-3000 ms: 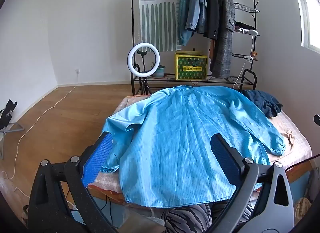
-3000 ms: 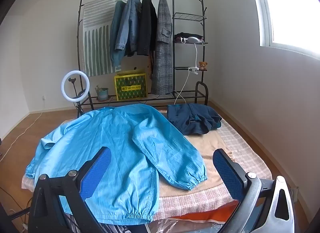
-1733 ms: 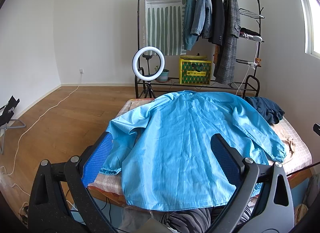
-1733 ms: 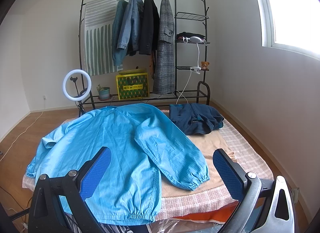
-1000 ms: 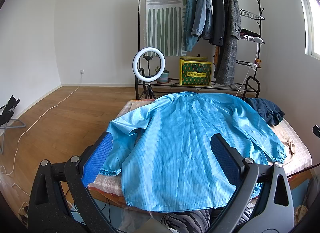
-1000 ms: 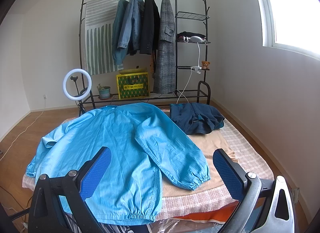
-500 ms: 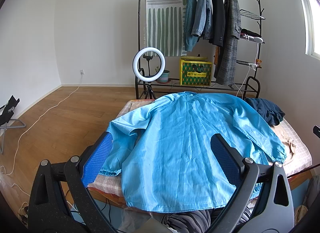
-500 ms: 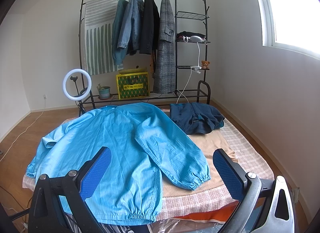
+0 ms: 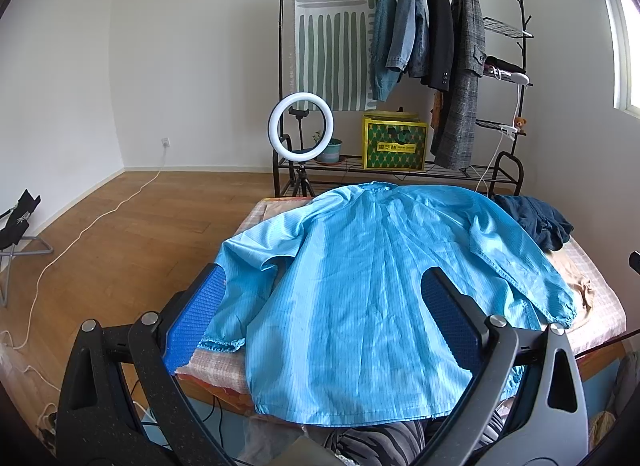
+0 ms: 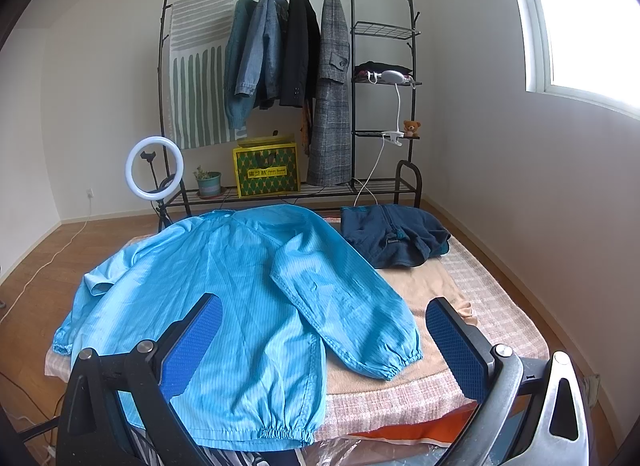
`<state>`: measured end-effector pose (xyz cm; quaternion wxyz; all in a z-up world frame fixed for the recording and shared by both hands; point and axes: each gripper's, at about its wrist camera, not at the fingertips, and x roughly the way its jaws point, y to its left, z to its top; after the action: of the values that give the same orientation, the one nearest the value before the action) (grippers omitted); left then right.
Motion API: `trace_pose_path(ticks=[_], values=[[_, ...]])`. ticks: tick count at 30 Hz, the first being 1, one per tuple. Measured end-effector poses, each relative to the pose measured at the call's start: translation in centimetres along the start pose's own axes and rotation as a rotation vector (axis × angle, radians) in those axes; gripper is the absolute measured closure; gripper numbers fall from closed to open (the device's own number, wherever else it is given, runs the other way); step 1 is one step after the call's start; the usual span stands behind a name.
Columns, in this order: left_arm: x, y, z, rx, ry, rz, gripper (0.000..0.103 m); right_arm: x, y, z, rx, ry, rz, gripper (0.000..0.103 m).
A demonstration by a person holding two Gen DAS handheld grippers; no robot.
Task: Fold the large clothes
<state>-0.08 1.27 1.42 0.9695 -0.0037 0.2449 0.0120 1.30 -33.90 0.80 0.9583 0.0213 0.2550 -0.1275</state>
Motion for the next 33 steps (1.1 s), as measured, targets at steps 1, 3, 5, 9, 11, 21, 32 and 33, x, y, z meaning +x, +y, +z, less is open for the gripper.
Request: trace_pose_path(ticks=[1, 3, 5, 9, 11, 21, 32, 33], values=[[0.0, 0.1, 0.1, -0.001, 0.002, 0.002, 0.003, 0.0, 0.1, -0.1, -0.001, 0.001, 0.001, 0.0], [0.0, 0.4, 0.2, -0.002, 0.006, 0.004, 0.003, 0.3, 0.3, -0.3, -0.002, 0.003, 0.001, 0.0], [0.2, 1.0, 0.5, -0.003, 0.011, 0.011, 0.003, 0.5, 0.4, -0.4, -0.003, 0.006, 0.002, 0.0], [2.3, 3.0, -0.2, -0.01, 0.029, 0.067, 0.003, 1.1, 0.4, -0.6, -0.002, 0.017, 0.003, 0.0], [3.6, 4.5, -0.7, -0.016, 0.047, 0.099, 0.003, 1.4, 0.5, -0.7, 0.0, 0.024, 0.001, 0.0], [11.0, 14.6, -4.4, -0.071, 0.096, 0.163, 0.003, 2.4, 1.8, -1.2, 0.031, -0.029, 0.028, 0.0], [22.9, 29.0, -12.4, -0.682, 0.454, -0.108, 0.034, 3.2, 4.9, -1.0, 0.01, 0.015, 0.069, 0.0], [23.8, 29.6, -13.4, -0.724, 0.478, -0.114, 0.035, 3.3, 5.2, -1.0, 0.005, 0.018, 0.07, 0.0]])
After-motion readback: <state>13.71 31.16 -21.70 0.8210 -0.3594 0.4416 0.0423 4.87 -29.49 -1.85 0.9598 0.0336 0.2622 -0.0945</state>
